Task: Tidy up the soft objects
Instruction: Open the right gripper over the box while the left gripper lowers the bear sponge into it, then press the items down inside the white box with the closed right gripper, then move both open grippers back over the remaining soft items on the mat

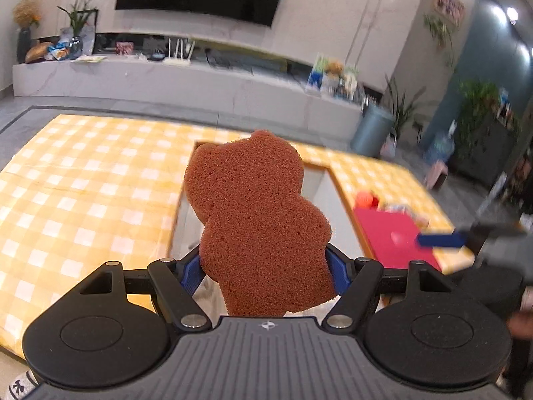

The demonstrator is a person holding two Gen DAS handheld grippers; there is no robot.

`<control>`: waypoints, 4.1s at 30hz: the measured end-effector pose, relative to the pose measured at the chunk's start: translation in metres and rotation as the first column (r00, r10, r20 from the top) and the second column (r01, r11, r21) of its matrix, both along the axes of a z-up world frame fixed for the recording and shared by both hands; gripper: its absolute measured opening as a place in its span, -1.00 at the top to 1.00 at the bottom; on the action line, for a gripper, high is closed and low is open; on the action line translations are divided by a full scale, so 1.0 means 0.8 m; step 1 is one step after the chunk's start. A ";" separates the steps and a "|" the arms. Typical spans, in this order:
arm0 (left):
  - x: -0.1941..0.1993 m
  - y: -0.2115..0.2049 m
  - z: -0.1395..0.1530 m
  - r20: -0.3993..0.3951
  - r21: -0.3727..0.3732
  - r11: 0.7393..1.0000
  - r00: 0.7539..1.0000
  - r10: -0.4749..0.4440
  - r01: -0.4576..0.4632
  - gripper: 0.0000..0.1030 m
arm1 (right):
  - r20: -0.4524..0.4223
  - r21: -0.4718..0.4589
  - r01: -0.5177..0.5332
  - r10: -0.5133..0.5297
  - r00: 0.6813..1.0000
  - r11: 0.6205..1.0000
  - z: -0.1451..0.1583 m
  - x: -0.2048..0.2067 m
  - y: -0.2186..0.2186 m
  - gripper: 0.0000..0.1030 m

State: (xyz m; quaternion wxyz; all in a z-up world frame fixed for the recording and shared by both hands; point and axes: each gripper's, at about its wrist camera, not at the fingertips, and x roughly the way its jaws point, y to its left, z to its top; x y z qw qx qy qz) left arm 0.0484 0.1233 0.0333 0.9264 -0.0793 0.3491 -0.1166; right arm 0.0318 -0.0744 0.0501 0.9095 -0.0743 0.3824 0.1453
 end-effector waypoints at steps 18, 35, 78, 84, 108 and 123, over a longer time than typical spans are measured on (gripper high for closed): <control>0.002 -0.017 -0.009 -0.177 0.298 0.954 0.981 0.081 -0.025 -0.70 | 0.009 0.003 0.048 -0.048 0.999 0.999 -0.008 0.007 -0.026 -0.95; -0.006 -0.027 -0.008 0.063 0.326 0.944 0.997 0.035 -0.053 -0.81 | 0.006 -0.025 0.015 -0.015 1.000 1.000 -0.016 0.009 0.002 -0.94; -0.026 0.100 0.022 0.178 0.035 0.911 0.899 0.400 -0.412 -0.86 | -0.134 0.306 -0.428 0.483 0.865 0.851 -0.046 0.048 0.143 1.00; -0.023 0.099 0.021 0.160 0.041 0.910 0.902 0.401 -0.412 -0.86 | -0.192 0.140 -0.355 0.377 0.906 0.924 -0.061 0.047 0.109 1.00; -0.024 0.083 0.028 0.168 0.091 0.909 0.906 0.388 -0.406 -0.86 | -0.188 0.058 -0.312 0.318 0.929 0.948 -0.071 0.061 0.124 0.49; -0.036 -0.012 0.067 0.231 0.097 0.964 0.947 0.222 -0.249 -0.86 | 0.233 0.112 0.042 -0.068 0.970 0.993 0.055 -0.030 -0.112 -0.40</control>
